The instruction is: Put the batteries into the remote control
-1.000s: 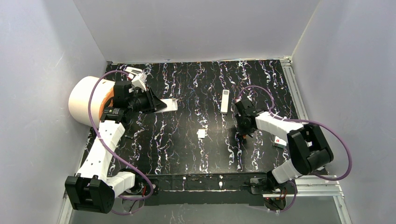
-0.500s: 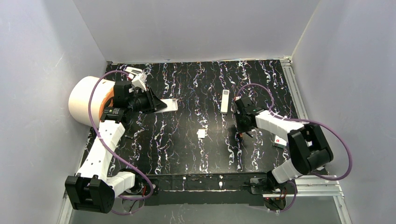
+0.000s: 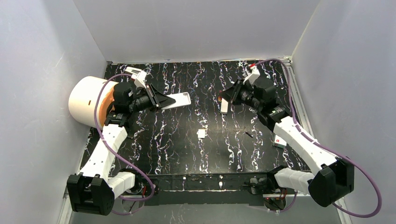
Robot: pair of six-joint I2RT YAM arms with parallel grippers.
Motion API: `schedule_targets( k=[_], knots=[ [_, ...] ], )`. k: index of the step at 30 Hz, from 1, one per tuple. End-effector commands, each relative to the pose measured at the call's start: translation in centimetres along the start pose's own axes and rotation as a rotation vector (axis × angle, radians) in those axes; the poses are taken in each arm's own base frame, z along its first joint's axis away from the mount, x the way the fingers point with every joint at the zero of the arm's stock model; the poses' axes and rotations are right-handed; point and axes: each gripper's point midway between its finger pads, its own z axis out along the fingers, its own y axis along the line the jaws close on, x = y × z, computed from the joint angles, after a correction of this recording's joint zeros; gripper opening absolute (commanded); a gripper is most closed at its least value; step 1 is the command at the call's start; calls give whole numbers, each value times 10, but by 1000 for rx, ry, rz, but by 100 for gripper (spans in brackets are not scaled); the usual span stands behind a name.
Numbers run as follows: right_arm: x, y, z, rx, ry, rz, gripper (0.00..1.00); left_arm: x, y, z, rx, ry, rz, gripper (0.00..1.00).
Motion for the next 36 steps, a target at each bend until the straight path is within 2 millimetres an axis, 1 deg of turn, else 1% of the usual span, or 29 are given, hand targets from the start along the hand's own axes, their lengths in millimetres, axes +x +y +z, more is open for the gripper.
schedule_targets(
  k=[1, 5, 7, 8, 10, 12, 15, 19, 25, 33, 36],
  knots=[
    [-66, 101, -24, -356, -173, 19, 9, -7, -52, -11, 167, 18, 50, 0],
    [-86, 149, -28, -455, -222, 5, 9, -10, -72, -13, 254, 37, -15, 0],
    [-94, 170, -30, -487, -253, -26, 9, -15, -83, -15, 301, 23, -35, 0],
    [-96, 179, -31, -497, -264, -45, 9, -16, -86, -15, 310, 23, -43, 0],
    [-95, 193, -30, -504, -271, -89, 9, -19, -91, -16, 330, 14, -41, 0],
    [-93, 202, -25, -491, -269, -129, 9, -21, -93, -15, 339, 11, -51, 0],
    [-80, 213, -18, -435, -257, -208, 9, -23, -94, -14, 354, 4, -67, 0],
    [-74, 210, -8, -345, -264, -262, 9, -23, -94, -14, 366, -6, -82, 0],
    [-67, 205, 1, -258, -263, -329, 9, -21, -92, -14, 372, -12, -101, 0],
    [-68, 199, 2, -210, -288, -342, 9, -20, -87, -13, 369, -17, -105, 0],
    [-65, 195, 4, -193, -281, -343, 9, -20, -87, -13, 371, -20, -103, 0]
  ],
)
